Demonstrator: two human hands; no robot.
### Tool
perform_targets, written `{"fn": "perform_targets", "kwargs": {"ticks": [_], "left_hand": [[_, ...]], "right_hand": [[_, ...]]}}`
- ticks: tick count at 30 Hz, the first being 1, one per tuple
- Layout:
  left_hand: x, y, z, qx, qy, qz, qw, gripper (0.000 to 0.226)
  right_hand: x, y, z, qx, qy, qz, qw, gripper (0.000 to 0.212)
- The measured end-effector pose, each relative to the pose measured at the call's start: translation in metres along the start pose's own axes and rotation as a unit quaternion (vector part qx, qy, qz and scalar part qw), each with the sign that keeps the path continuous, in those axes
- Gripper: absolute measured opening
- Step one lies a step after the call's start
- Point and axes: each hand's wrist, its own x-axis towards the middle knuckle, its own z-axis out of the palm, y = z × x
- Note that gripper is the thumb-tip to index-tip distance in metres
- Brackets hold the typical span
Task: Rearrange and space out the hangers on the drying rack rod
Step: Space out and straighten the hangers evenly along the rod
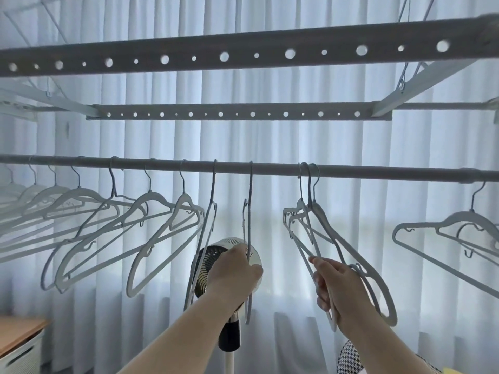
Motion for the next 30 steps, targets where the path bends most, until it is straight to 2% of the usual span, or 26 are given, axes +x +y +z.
{"fn": "perform_targets", "kwargs": {"ticks": [5, 14, 19, 22, 25, 28, 30], "left_hand": [[0.001, -0.004, 0.001, -0.012, 0.007, 0.018, 1.0, 0.049], [-0.004, -0.007, -0.003, -0.015, 0.026, 0.049, 0.998, 0.046], [-0.008, -0.009, -0.01, -0.023, 0.024, 0.065, 0.997, 0.037], [-0.01, -0.011, -0.015, -0.023, 0.028, 0.071, 0.997, 0.039], [-0.013, -0.011, -0.02, -0.026, 0.033, 0.081, 0.996, 0.044], [-0.016, -0.01, -0.024, -0.016, 0.056, 0.099, 0.993, 0.046], [-0.017, -0.008, -0.025, -0.013, 0.078, 0.113, 0.99, 0.045]], "right_hand": [[0.001, 0.001, 0.004, 0.003, -0.002, 0.01, 1.0, 0.016], [-0.003, 0.0, 0.022, -0.012, -0.02, 0.018, 1.0, 0.017], [-0.005, -0.001, 0.032, -0.026, -0.012, 0.008, 1.0, 0.022], [-0.008, 0.0, 0.036, -0.059, 0.0, -0.003, 0.998, 0.024], [-0.014, 0.0, 0.037, -0.094, 0.002, 0.001, 0.996, 0.017], [-0.025, 0.0, 0.034, -0.195, 0.017, -0.005, 0.981, 0.046], [-0.038, -0.003, 0.032, -0.281, 0.037, -0.022, 0.959, 0.057]]}}
